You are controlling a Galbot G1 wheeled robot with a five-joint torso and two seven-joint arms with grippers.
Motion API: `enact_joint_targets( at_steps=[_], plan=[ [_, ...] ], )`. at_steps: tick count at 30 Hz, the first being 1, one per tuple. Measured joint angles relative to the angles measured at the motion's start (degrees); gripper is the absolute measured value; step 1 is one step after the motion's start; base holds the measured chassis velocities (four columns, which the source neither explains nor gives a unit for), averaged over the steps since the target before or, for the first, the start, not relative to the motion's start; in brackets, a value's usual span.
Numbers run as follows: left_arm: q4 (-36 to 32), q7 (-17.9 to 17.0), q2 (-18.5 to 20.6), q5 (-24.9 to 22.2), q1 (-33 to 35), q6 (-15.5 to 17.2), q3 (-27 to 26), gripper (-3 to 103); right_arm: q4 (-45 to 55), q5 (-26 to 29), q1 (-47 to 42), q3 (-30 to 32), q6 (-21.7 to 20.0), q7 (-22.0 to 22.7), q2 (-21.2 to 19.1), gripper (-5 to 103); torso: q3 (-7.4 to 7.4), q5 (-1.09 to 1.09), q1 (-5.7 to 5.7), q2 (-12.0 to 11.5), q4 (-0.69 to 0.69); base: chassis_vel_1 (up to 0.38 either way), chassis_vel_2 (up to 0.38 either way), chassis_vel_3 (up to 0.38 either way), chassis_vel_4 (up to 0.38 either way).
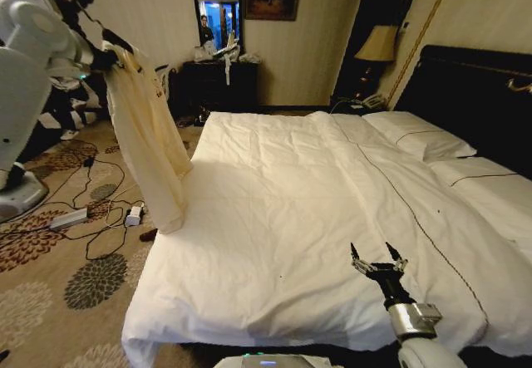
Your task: Pick up the clothes from the bed and hang them on the clothes hanger.
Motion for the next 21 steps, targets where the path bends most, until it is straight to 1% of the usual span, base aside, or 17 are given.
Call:
enact_joint_targets(
  at_steps=[8,13,20,21],
  plan=[
    [-1.3,-1.0,0.5,-0.1,0.9,0.0,-0.4,17,0.0,0.0,0.0,0.0,0.0,0.0,0.0,100,0.00,0.00,0.00,0.0,0.00,0.000,0.000,0.000,0.000],
    [-1.3,-0.9,0.8,-0.2,1.0,0.0,-0.5,17,0.0,0.0,0.0,0.0,0.0,0.0,0.0,100,0.00,0.00,0.00,0.0,0.02,0.000,0.000,0.000,0.000],
    [-1.6,-1.0,0.8,0.2,1.6,0.0,-1.0,17,0.0,0.0,0.0,0.0,0.0,0.0,0.0,100,0.00,0.00,0.00,0.0,0.00,0.000,0.000,0.000,0.000],
    [-1.7,-1.2,0.8,0.3,1.6,0.0,-1.1,15,0.0,0.0,0.0,0.0,0.0,0.0,0.0,100,0.00,0.00,0.00,0.0,0.00,0.000,0.000,0.000,0.000]
  ],
)
